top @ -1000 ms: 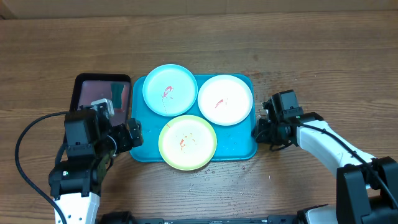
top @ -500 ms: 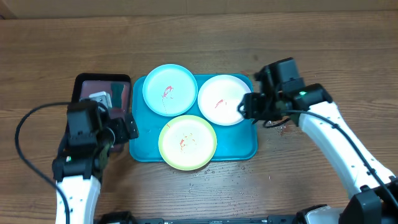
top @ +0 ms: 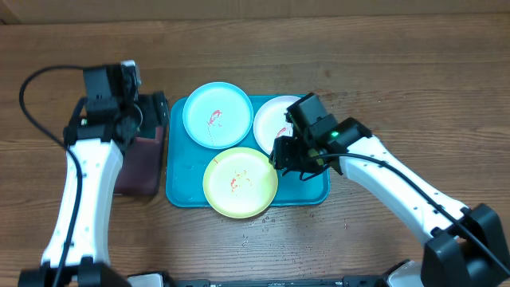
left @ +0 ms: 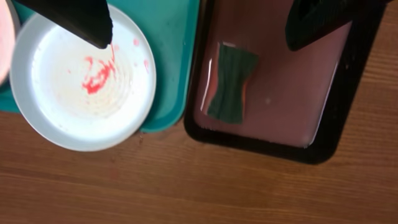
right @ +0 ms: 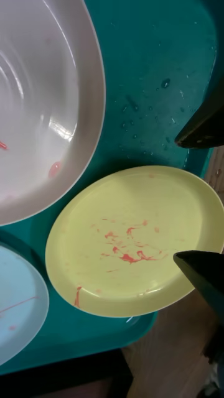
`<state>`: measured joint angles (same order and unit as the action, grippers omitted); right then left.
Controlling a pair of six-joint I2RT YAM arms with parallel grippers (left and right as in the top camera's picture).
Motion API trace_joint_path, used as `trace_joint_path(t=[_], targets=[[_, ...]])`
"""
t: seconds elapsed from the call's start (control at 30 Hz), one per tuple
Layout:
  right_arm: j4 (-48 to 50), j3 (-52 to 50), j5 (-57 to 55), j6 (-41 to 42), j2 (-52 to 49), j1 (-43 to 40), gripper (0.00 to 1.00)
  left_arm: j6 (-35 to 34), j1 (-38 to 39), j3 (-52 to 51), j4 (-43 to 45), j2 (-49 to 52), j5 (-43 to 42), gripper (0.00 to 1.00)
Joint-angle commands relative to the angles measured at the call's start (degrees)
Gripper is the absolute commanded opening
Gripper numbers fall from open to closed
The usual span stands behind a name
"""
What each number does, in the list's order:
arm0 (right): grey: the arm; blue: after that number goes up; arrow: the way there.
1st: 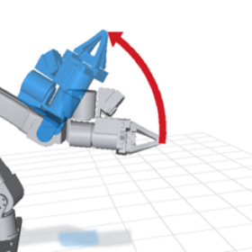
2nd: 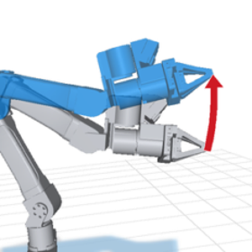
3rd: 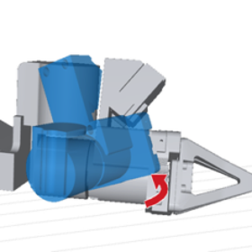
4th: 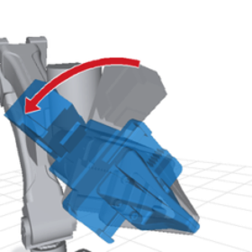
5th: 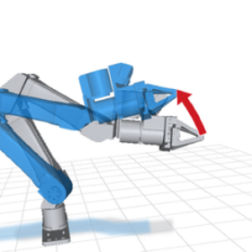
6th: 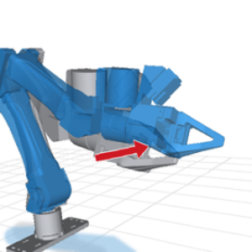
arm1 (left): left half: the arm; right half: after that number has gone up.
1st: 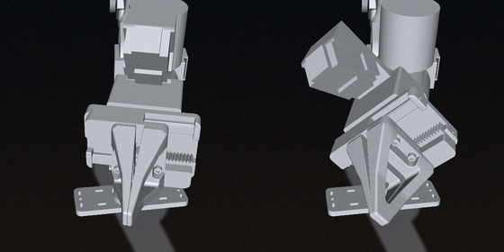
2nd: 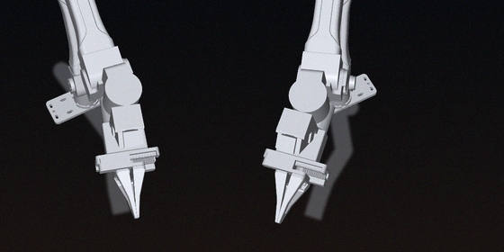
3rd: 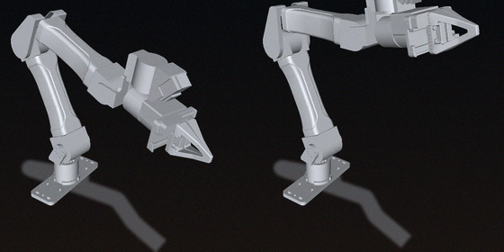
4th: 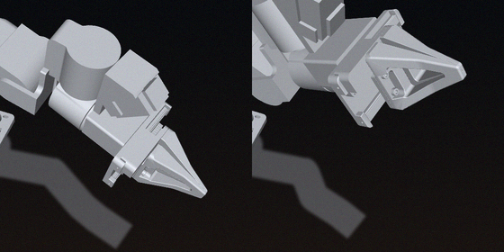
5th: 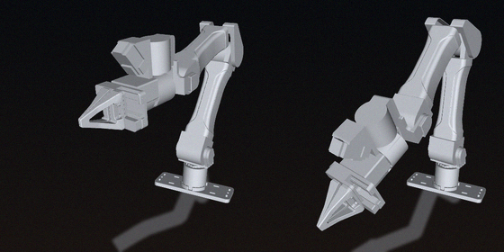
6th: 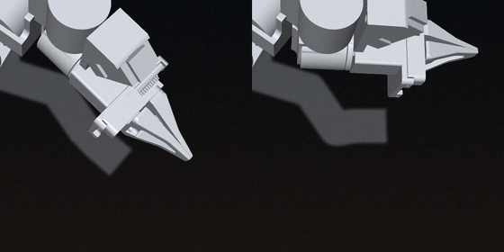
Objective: Clean dirty plates on tray and stack at the side
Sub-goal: 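Grasp the green sponge with the left gripper and lift it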
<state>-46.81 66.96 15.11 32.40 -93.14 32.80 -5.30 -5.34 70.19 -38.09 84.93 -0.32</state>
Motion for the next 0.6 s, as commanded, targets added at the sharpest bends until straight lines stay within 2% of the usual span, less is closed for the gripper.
trace_joint_path(t=[0.0,0.1,0.3,0.37,0.5,0.57], targets=[[0.8,0.5,-2.3,3.4,-1.8,1.4,0.54,1.7,-0.4,1.7,0.2,4.7,5.3,0.89],[1.0,0.5,-2.4,3.4,-2.9,1.7,0.54,1.7,-0.4,1.7,1.2,7.9,8.0,0.89],[1.1,0.5,-2.6,3.5,-3.7,1.7,0.54,2.2,-1.2,1.7,5.1,15.0,7.7,0.87],[1.3,0.5,-2.7,3.4,-3.7,1.7,0.54,3.0,-1.2,1.7,7.3,18.1,5.5,0.82],[1.5,0.5,-2.6,3.4,-3.7,1.7,0.54,3.2,-1.2,1.7,9.7,21.8,4.3,0.64],[1.5,0.5,-2.6,3.4,-3.7,1.7,0.54,3.2,-1.2,1.7,10.1,23.1,4.3,0.62]])
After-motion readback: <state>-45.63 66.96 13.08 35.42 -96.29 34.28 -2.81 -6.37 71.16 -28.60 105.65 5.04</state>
